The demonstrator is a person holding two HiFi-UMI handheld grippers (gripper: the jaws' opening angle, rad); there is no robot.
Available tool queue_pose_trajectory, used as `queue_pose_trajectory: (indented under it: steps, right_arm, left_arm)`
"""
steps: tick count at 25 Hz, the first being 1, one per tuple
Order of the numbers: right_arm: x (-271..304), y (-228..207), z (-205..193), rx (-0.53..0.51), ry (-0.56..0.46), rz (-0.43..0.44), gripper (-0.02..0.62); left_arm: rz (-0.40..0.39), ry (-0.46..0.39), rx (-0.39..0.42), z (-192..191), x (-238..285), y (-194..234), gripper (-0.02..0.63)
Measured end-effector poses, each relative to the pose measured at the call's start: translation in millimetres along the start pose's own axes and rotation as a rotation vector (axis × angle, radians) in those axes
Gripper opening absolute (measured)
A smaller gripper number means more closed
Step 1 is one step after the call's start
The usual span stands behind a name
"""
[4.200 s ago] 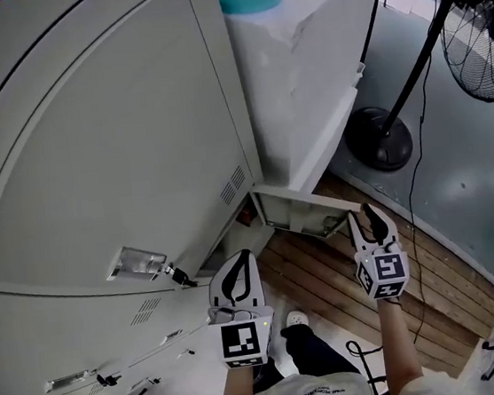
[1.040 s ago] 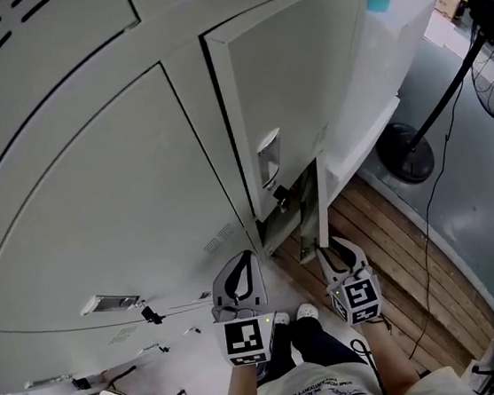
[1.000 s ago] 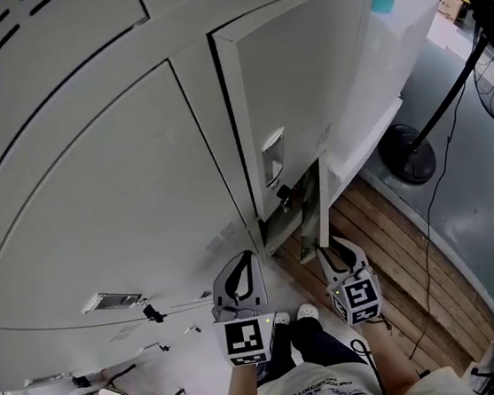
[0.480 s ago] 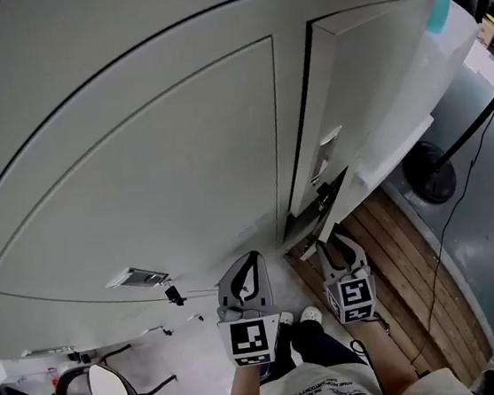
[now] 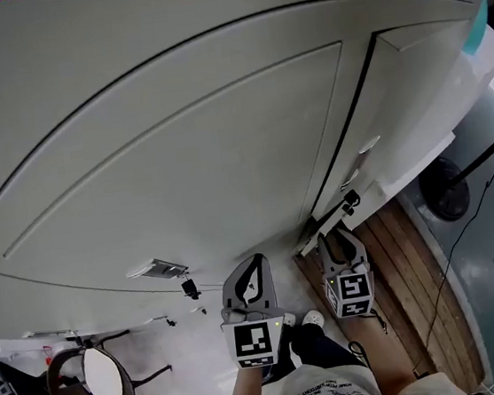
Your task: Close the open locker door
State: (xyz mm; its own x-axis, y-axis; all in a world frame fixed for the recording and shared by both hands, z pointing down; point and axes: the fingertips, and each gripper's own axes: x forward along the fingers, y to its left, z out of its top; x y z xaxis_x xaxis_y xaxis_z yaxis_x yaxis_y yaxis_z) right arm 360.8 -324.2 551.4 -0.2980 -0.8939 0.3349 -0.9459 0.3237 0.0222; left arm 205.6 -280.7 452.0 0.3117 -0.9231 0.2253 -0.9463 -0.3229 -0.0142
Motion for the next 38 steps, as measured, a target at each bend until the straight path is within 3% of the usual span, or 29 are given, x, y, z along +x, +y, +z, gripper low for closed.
queue_pose_trajectory:
  steps: [18,38]
  right_arm:
    - [32,9,10,0.019,-0.023,0.046,0.127]
    - [19,12,17,0.063,-0.038,0.107,0.133]
  left_arm:
    - [0.069,0.0,-0.009,0,-9,19,0.005]
    - [0.065,-0.024,0.007,11,-18,5,0.005]
